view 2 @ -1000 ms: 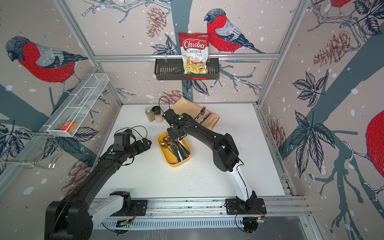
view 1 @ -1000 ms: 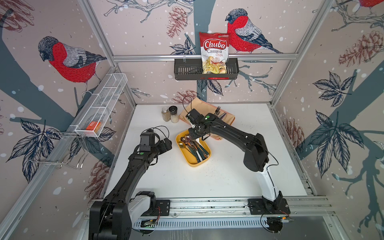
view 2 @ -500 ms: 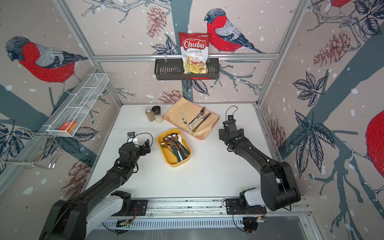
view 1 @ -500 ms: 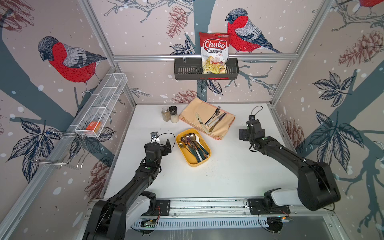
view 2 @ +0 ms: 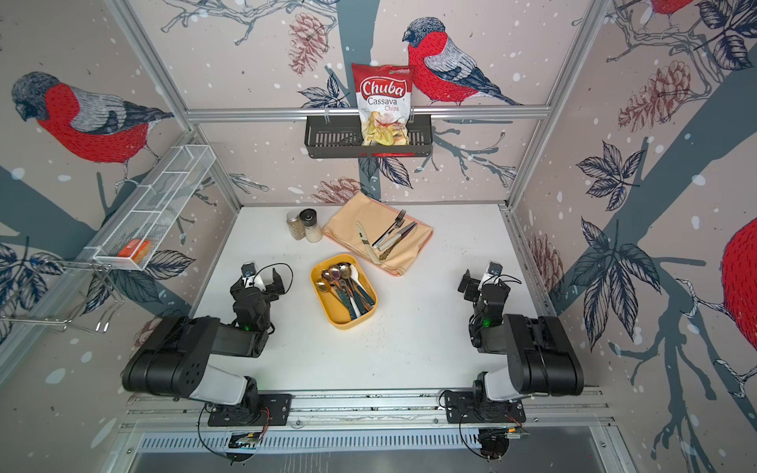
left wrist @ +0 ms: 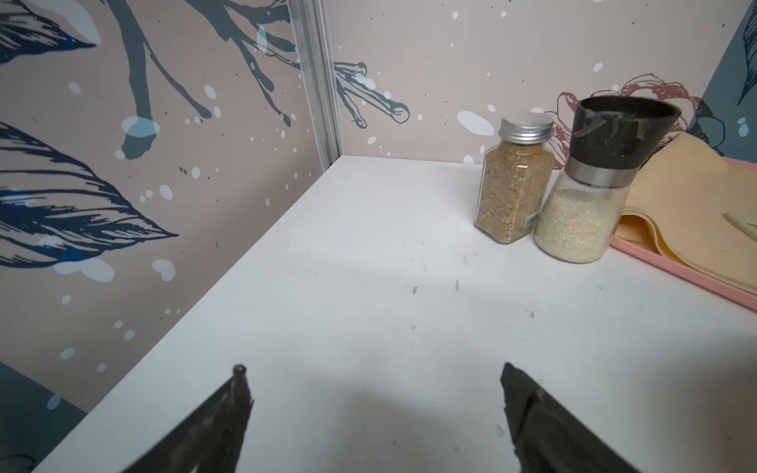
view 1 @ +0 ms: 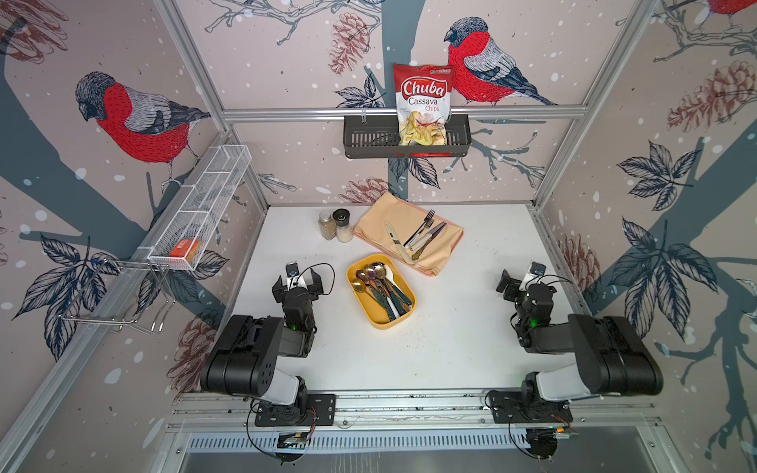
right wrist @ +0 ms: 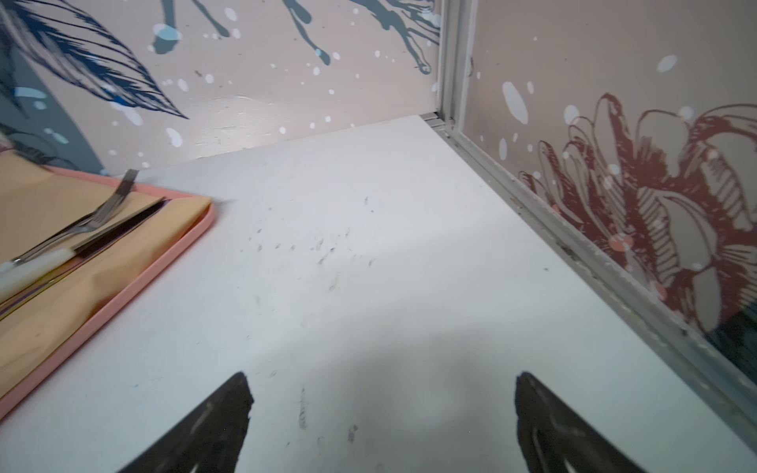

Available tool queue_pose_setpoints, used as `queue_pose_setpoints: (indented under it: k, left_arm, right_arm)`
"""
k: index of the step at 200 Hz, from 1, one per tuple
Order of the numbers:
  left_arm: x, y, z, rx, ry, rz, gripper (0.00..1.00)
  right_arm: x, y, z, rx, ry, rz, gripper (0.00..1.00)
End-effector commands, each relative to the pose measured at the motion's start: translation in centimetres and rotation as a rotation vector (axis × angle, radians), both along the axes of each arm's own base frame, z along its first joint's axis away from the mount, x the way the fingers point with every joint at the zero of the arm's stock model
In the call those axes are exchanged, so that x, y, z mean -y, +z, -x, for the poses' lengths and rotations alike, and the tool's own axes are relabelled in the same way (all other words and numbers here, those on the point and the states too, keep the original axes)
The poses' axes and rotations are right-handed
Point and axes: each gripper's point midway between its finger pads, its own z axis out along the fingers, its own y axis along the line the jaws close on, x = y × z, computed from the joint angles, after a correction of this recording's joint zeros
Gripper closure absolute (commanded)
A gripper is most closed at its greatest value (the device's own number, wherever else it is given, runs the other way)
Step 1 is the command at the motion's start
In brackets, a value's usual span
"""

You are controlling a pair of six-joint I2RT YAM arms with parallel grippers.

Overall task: Put the spoon into the storage box
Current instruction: Reset both arms

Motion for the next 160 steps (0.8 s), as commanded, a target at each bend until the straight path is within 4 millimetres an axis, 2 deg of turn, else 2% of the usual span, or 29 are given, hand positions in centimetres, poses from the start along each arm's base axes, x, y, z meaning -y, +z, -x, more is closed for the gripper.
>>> queue_pose_setpoints:
  k: [1,15,33,78,160]
  left_arm:
    - [0.8,3.6,-1.1,0.158,-0.055,0.02,0.04]
    - [0.8,3.6,-1.5,0.155,-0.071,0.023,0.04]
    - [0.8,3.1,-2.2,0.12,-0.066,0.027,0.04]
    - [0.8,3.1,-2.1,0.118,-0.066,0.024,0.04]
    - [0.8,3.3,-2.1,0.127,-0.062,0.021,0.03]
  right_arm:
    - [-2.0,5.3,-1.1,0.213,0.117,0.028,0.0]
    - [-2.4,4.6,-2.3,0.16,0.146,0.025,0.0]
    - [-0.8,4.8,-2.2,0.185,0.05,0.009,0.0]
    - [-0.7,5.0,-2.0,0.193,0.002,0.034,0.0]
    - [-0.6,4.7,-2.4,0.173,0.026,0.016,0.0]
